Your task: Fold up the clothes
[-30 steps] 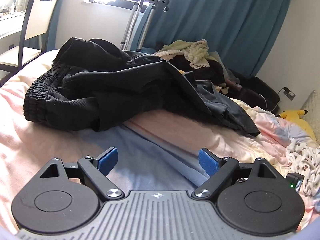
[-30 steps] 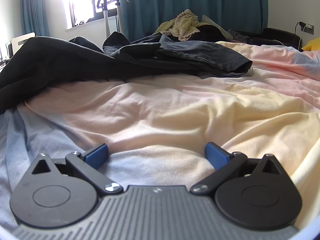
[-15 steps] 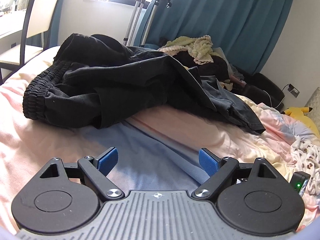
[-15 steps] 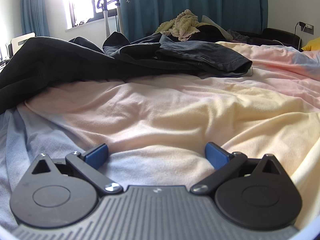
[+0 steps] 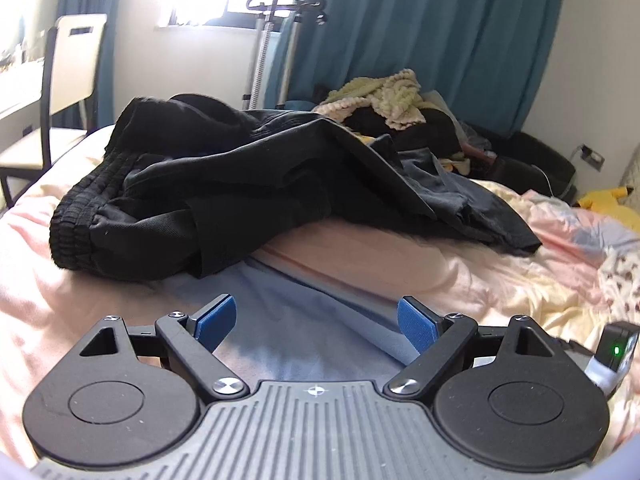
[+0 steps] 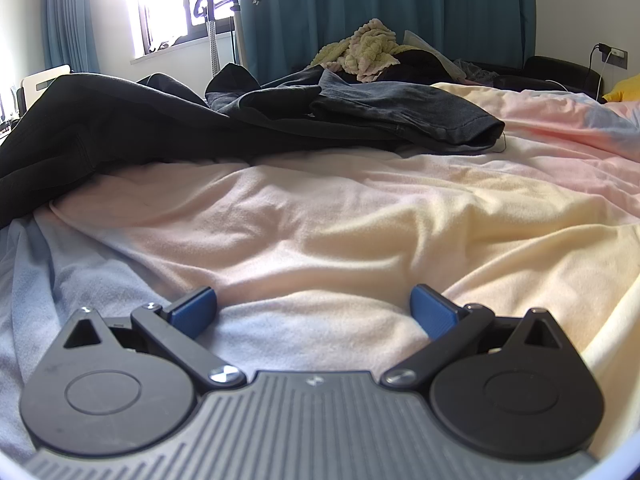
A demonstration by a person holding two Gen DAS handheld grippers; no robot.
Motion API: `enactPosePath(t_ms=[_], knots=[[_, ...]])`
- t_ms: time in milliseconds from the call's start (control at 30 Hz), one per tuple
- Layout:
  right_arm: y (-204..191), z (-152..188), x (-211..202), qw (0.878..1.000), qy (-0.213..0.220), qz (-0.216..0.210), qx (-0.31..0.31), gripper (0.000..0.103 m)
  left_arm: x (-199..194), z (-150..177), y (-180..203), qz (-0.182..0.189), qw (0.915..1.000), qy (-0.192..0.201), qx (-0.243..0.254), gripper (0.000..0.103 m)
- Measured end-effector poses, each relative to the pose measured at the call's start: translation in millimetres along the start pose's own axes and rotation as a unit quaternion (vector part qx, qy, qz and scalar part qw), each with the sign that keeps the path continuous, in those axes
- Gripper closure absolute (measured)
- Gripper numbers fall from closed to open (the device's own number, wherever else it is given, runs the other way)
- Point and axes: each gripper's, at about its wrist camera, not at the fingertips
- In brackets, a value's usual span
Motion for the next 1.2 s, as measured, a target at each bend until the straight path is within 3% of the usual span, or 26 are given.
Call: enactPosePath(t_ms=[300, 667, 867, 1000, 1200], knots=[[0, -1, 0, 1.0, -0.001, 0.0, 0.0, 0.0, -3, -1, 15, -0.021, 0.9984, 0.018, 0.048, 0.012], [-1, -1, 0, 1.0, -0.002, 0.002, -0.003, 0.0, -4, -2, 8, -0.022, 0.9987, 0.02, 0.04, 0.012], [-7, -1, 2, 0.999, -0.006, 0.021, -0.028, 0.0, -6, -2, 5, -0.019, 0.999, 0.023, 0.034, 0.012], [-22, -10, 11, 0.997, -0.02, 0.055, -0.058, 0.0, -6, -2, 5, -0.02, 0.9989, 0.023, 0.034, 0.012], [-17, -23, 32, 0.998, -0.044, 0.037, -0.024, 0.0, -3, -2, 6, -0.024, 0.9989, 0.018, 0.035, 0.012]])
Point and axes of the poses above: each gripper's, at about its wrist camera, not at the fingertips, and x roughly the way its jaws point, y to its right, z to its underside, and after that the axes turned 7 degrees about z, right-handed
